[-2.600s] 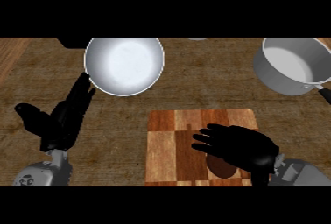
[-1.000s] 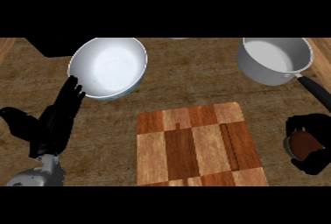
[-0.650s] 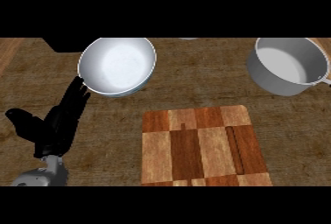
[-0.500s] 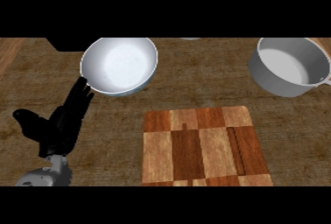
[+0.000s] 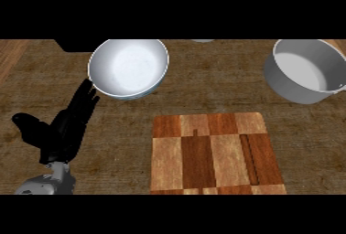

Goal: Pick the cupcake from the cutting board and place it in the pot

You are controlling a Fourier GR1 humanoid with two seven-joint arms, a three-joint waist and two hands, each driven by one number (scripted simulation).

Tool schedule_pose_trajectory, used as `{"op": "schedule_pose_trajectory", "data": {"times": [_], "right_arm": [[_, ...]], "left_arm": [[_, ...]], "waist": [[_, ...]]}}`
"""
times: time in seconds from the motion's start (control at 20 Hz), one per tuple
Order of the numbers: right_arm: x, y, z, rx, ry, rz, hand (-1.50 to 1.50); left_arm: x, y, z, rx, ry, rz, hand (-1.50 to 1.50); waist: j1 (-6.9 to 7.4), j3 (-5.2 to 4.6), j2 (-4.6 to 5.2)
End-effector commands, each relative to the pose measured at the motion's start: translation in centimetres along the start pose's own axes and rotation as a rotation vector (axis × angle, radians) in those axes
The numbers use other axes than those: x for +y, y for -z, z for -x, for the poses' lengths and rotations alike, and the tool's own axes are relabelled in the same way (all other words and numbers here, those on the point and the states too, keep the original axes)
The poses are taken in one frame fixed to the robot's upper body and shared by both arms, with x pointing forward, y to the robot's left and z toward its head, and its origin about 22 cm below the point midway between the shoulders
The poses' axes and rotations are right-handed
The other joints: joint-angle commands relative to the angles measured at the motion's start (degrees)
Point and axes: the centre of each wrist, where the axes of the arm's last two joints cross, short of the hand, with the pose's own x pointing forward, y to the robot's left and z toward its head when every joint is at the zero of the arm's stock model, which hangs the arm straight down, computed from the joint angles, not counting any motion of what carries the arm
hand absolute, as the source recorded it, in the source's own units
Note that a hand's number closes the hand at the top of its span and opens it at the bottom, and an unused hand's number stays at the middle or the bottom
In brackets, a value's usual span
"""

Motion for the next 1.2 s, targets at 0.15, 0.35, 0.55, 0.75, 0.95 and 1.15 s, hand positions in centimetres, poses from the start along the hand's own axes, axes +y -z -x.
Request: {"op": "schedule_pose_trajectory", "data": {"times": [0.15, 0.35, 0.55, 0.75, 0.95, 1.15], "right_arm": [[-3.6, 1.8, -5.5, -0.099, 0.126, 0.085, 1.5], [-3.9, 3.8, -7.7, -0.079, 0.136, 0.066, 1.5], [-2.2, 6.3, -10.4, -0.03, 0.16, 0.036, 1.5], [-0.6, 9.0, -8.8, 0.012, 0.148, 0.003, 1.5], [1.3, 12.3, -8.9, 0.047, 0.137, -0.025, 1.5], [3.7, 13.4, -8.7, 0.011, 0.09, -0.072, 1.5]], "left_arm": [[1.5, -0.5, 1.7, -0.01, 0.0, 0.016, 0.0], [-0.7, 1.5, -1.0, 0.0, 0.005, 0.014, 0.0], [-0.1, 0.8, -0.2, -0.003, 0.001, 0.02, 0.0], [-1.4, 1.1, 1.0, -0.002, -0.008, 0.039, 0.0], [-0.8, 0.6, 0.5, -0.014, 0.005, 0.04, 0.0], [0.3, 1.7, -0.9, -0.019, 0.01, 0.016, 0.0]], "waist": [[1.26, -0.05, 0.19], [1.08, 0.01, 0.27], [1.5, 0.0, 0.32], [1.37, 0.03, 0.4], [2.25, 0.05, 0.58], [1.63, 0.05, 0.49]]}}
